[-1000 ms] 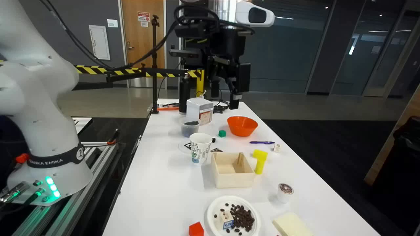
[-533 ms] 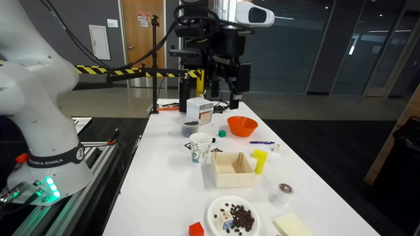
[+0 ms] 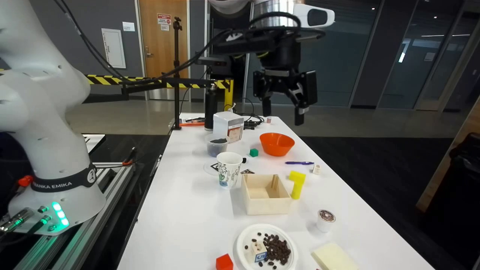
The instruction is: Open the small white box on the table
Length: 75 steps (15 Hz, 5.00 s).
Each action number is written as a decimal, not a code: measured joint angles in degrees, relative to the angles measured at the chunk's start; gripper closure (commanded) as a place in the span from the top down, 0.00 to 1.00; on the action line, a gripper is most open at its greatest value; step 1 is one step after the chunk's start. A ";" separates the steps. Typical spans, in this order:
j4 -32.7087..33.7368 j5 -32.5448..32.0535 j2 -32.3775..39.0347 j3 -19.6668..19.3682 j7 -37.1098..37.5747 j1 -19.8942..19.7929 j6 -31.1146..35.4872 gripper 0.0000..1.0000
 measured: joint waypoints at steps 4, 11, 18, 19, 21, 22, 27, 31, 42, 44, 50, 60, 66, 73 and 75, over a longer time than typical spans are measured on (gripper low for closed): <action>5.87 4.34 6.61 0.70 -11.32 0.58 2.85 1.00; 16.66 17.17 12.02 6.60 -30.06 0.78 -5.90 1.00; 25.64 18.69 19.08 11.29 -35.79 0.82 -16.38 1.00; 26.88 18.21 20.84 11.77 -35.11 0.83 -15.14 1.00; 29.45 17.88 24.55 12.52 -34.82 0.82 -12.06 1.00; 30.72 17.84 26.35 12.87 -35.19 0.80 -10.64 1.00; 35.56 20.55 33.10 16.08 -42.33 -0.54 -2.86 1.00; 36.60 20.70 33.52 16.44 -42.95 -1.01 -2.78 1.00; 37.04 28.31 36.82 20.47 -34.99 -1.52 -0.98 1.00; 37.70 29.77 38.35 22.20 -33.93 -0.99 0.47 1.00; 37.84 29.90 39.13 22.74 -32.83 -0.89 0.13 1.00; 36.97 30.51 43.09 28.04 -24.14 1.89 -3.64 1.00; 37.24 30.20 47.04 28.52 -18.54 5.50 4.23 1.00; 37.23 29.86 47.80 29.87 -16.72 5.65 4.28 1.00; 37.22 30.04 47.88 31.41 -16.91 4.52 0.71 1.00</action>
